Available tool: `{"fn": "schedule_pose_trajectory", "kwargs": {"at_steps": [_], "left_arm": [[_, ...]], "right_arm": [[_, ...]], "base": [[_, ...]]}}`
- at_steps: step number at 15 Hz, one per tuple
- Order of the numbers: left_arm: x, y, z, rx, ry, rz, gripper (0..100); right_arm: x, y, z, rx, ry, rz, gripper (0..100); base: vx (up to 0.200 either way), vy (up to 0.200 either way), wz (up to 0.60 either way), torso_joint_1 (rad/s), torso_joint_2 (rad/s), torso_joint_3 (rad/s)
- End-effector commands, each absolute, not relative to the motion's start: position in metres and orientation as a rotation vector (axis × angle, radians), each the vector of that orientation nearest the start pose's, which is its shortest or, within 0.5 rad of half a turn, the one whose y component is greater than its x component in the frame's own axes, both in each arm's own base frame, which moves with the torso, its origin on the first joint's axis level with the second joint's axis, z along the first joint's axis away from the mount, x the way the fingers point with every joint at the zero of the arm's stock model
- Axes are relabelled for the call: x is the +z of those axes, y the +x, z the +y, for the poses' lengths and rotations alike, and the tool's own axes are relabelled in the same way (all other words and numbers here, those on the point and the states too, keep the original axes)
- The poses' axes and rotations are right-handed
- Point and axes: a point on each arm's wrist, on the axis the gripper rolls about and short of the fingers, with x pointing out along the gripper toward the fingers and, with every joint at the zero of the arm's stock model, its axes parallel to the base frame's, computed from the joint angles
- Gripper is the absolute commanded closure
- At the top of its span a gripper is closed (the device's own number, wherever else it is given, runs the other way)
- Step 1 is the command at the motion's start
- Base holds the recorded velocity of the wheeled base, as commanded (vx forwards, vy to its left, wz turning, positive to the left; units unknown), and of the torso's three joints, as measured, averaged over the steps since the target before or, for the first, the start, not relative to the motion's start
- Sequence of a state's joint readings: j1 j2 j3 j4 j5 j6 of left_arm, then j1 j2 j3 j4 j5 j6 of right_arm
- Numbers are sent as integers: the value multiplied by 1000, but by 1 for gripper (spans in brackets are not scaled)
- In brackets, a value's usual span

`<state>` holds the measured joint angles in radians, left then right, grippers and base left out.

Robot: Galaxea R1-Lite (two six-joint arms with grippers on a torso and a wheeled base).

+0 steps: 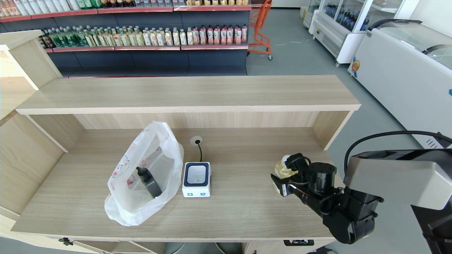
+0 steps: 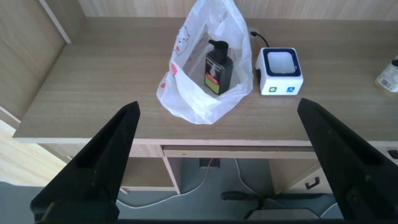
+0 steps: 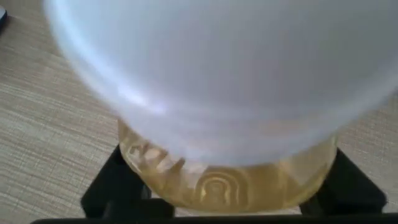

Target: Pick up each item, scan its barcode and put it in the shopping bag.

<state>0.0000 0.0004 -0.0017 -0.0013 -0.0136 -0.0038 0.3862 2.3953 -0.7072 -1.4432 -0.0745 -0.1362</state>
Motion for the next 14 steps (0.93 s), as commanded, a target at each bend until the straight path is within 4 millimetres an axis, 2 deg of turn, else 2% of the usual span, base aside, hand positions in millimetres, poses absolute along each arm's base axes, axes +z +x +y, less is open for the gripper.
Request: {"fn": "schedule_pose_trajectory", "kwargs": {"at_steps": [1,7,9,11,14], "left_arm": [[76,-23,0,-14,-5,-3,0],[76,-23,0,-14,-5,-3,0],[76,-23,0,-14,-5,-3,0],[76,-23,0,-14,-5,-3,0],[76,-23,0,-14,-5,-3,0]], "right_arm": [[-2,349,140,327,-189,208,100],[-5,344,141,331,-196,227,100],[5,342,142,348,-173,209,100],[49,326,145,475,13,188,100],[137,285,132,726,289,305,100]], "base": [[0,0,0,0,0,0],[0,0,0,0,0,0],[0,0,0,0,0,0],[0,0,0,0,0,0],[0,0,0,0,0,0]]}}
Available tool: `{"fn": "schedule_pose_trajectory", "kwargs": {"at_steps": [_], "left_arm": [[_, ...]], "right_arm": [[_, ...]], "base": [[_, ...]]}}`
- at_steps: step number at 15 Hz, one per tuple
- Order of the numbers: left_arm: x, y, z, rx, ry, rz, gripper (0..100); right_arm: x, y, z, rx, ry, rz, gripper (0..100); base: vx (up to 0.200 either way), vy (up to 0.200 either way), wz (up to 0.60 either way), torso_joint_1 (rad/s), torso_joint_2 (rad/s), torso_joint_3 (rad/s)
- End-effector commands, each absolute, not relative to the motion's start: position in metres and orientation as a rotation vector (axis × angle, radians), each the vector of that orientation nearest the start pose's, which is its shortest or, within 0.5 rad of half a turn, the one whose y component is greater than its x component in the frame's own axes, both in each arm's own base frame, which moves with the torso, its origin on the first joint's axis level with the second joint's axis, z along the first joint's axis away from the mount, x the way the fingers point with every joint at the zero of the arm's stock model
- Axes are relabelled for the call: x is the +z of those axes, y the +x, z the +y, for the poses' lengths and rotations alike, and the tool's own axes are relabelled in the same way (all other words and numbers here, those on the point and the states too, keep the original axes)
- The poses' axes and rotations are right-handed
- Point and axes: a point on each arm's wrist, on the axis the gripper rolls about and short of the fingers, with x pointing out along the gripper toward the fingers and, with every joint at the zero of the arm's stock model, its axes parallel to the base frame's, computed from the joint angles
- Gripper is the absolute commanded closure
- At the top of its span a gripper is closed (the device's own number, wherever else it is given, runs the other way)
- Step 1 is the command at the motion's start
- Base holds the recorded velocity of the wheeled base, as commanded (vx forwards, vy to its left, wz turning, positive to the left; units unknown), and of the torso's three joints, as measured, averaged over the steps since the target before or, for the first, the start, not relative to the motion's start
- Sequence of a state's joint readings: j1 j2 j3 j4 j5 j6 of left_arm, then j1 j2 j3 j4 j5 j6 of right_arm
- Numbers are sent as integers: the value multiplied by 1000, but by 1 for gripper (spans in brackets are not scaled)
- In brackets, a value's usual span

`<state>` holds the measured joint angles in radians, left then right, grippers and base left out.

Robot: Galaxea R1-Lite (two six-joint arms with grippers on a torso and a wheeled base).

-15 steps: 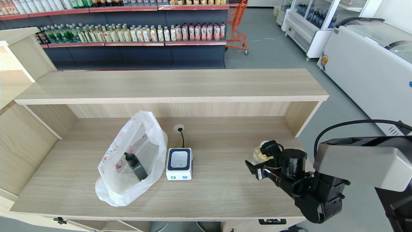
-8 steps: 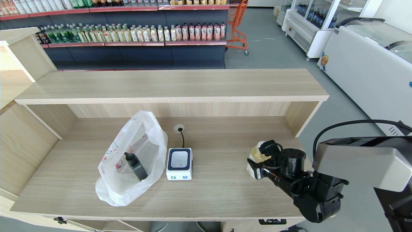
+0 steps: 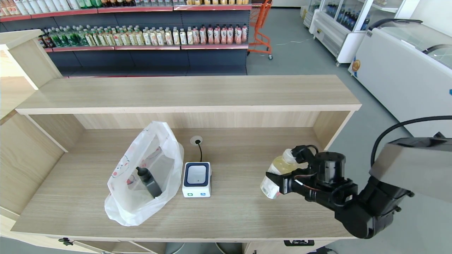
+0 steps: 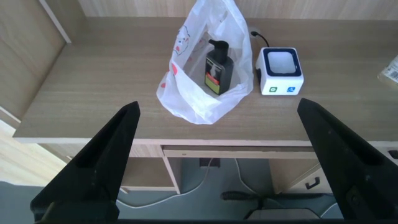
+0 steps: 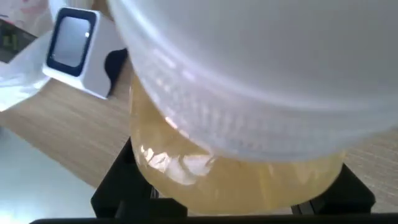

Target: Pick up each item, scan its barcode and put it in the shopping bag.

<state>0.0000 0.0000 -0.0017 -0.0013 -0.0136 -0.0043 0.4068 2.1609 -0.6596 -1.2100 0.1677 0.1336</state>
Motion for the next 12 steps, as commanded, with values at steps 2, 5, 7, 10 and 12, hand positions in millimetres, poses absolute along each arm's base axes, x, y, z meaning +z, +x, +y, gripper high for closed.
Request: {"fn": "schedule_pose_trajectory", "kwargs": {"at_steps": [2,5,7,10,12], "left_arm": [[76,-23,0,-14,-5,-3,0],[76,-23,0,-14,-5,-3,0],[76,-23,0,-14,-5,-3,0],[76,-23,0,-14,-5,-3,0],[76,-23,0,-14,-5,-3,0]], "right_arm": [[168,251,125,944,393,392,100],[165,218,130,1096,391,470,100],[166,205,133,1199,391,495,100],[168,202,132,1251,391,503,100],[169,203,133,1253,391,501,100]], "base": [[0,0,0,0,0,0],[0,0,0,0,0,0],[0,0,0,0,0,0],[0,0,0,0,0,0],[0,0,0,0,0,0]]}}
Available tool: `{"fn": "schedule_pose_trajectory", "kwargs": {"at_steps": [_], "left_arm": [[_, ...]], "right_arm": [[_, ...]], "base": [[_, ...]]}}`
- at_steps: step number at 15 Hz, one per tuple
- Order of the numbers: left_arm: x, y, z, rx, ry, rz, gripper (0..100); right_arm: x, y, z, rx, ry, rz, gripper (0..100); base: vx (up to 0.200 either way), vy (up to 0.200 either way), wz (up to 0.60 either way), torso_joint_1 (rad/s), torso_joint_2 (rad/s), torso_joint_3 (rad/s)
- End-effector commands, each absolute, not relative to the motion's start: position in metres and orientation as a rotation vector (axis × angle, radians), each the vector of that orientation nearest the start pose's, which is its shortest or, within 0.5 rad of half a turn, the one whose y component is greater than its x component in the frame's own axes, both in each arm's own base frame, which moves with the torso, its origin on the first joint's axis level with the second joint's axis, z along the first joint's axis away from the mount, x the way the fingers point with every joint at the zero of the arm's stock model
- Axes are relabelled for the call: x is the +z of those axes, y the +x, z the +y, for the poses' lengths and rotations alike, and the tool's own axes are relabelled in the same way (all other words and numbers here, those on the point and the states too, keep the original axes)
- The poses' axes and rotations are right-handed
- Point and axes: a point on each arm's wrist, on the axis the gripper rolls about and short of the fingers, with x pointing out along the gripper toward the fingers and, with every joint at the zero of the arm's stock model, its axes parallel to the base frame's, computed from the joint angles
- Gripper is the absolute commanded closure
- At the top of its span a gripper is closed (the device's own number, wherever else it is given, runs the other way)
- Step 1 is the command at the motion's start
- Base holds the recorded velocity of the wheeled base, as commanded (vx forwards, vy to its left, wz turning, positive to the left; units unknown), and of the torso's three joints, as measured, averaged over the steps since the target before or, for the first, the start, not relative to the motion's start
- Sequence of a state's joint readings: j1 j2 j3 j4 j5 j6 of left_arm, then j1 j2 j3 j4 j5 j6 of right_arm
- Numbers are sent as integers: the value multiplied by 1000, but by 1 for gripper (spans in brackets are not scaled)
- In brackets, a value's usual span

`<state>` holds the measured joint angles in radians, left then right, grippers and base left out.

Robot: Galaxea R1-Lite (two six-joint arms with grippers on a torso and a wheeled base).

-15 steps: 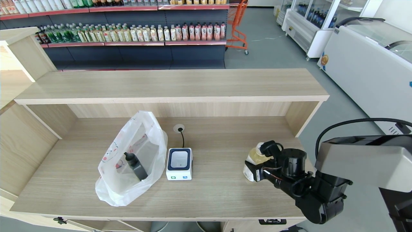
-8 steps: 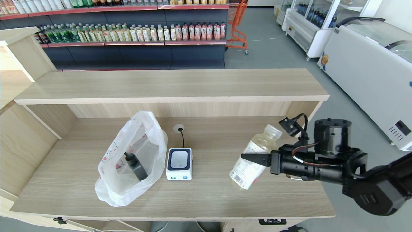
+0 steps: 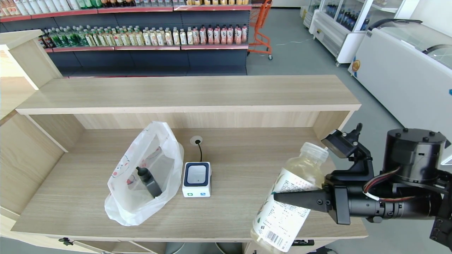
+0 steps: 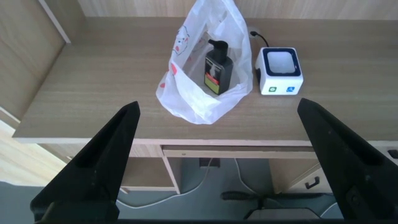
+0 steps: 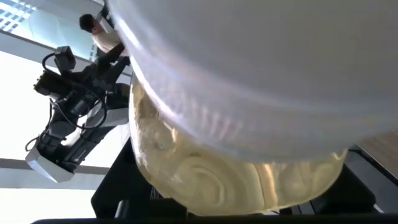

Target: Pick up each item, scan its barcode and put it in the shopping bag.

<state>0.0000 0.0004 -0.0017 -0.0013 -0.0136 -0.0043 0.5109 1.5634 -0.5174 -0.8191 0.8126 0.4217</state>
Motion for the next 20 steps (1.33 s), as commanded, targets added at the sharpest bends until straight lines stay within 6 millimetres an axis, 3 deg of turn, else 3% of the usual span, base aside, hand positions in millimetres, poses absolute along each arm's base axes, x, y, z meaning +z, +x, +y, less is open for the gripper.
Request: {"fn": "schedule_pose_trajectory", "kwargs": {"at_steps": [1,20], "left_arm": [[76,-23,0,-14,-5,-3,0],[76,-23,0,-14,-5,-3,0]], "right_arm": [[170,203,133,1256,390,498,100],[170,198,136,1284,385,522,100]], "base": [[0,0,0,0,0,0],[0,0,0,0,0,0]]}}
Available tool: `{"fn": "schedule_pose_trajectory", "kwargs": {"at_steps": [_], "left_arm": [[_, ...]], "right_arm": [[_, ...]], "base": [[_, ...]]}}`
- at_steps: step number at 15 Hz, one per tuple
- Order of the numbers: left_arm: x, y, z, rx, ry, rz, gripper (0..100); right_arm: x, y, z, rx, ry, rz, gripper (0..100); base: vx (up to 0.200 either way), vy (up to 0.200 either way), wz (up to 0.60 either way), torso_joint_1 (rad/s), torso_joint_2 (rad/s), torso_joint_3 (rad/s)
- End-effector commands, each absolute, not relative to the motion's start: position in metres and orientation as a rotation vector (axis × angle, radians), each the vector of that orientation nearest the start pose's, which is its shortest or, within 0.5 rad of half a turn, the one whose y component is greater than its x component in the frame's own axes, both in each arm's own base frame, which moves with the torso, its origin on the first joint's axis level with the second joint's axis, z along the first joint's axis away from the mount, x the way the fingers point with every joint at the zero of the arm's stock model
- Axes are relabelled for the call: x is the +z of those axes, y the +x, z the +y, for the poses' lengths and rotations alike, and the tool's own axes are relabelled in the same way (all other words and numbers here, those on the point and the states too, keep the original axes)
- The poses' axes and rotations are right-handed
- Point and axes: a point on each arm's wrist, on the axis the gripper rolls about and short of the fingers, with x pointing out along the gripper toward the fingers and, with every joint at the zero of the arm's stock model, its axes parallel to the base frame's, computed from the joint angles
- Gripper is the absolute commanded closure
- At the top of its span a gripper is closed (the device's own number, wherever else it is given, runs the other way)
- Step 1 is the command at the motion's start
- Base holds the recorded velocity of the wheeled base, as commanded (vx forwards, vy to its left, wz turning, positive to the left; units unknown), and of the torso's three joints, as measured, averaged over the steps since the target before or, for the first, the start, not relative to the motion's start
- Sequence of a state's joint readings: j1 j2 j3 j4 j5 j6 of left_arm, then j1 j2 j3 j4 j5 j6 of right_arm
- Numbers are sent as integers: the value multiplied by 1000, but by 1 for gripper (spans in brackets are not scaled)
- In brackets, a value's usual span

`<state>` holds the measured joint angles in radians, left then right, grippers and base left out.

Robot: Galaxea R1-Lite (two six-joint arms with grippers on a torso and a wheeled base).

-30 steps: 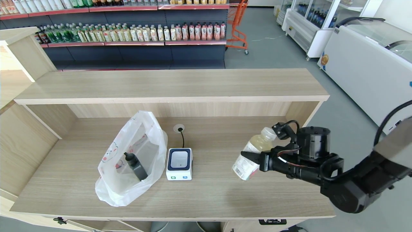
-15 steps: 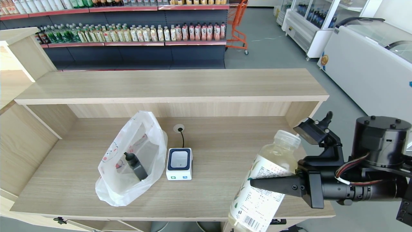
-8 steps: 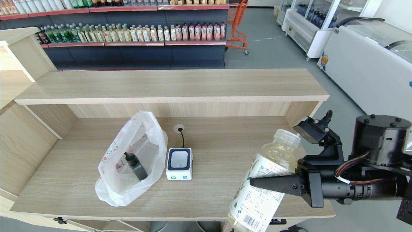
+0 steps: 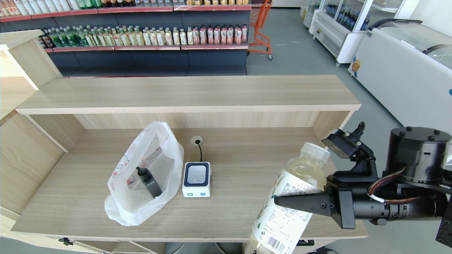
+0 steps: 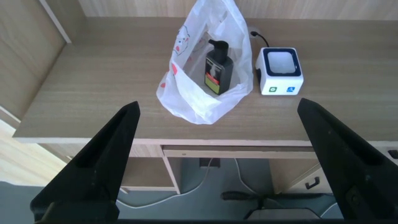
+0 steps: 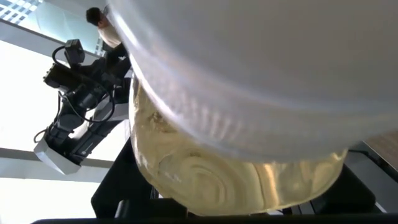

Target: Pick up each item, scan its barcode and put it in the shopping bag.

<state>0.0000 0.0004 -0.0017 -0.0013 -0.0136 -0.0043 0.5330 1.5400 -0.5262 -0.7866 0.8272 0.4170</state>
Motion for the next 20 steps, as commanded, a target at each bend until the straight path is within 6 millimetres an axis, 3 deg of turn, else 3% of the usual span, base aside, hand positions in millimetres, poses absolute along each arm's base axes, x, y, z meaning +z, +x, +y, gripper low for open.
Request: {"fn": "schedule_pose_trajectory", "kwargs": {"at_steps": [1,5,7,8,10,14,20], "left_arm": [[76,-23,0,-14,-5,-3,0],[76,-23,0,-14,-5,-3,0],[76,-23,0,-14,-5,-3,0],[76,-23,0,-14,-5,-3,0],[76,-23,0,-14,-5,-3,0],[76,-23,0,-14,-5,-3,0],[76,-23,0,-14,-2,-3,0]], "right_arm": [[171,198,136,1284,385,518,100],[175,197,132,1278,361,477,100],[175,203,122,1244,246,372,100],[174,212,106,1144,27,217,100],[172,226,84,908,-233,95,100],[165,236,53,745,-472,-5,100],[163,238,45,702,-535,-83,100]], "base": [[0,0,0,0,0,0],[0,0,0,0,0,0],[0,0,0,0,0,0],[0,0,0,0,0,0],[0,0,0,0,0,0],[0,0,0,0,0,0],[0,0,0,0,0,0]]}}
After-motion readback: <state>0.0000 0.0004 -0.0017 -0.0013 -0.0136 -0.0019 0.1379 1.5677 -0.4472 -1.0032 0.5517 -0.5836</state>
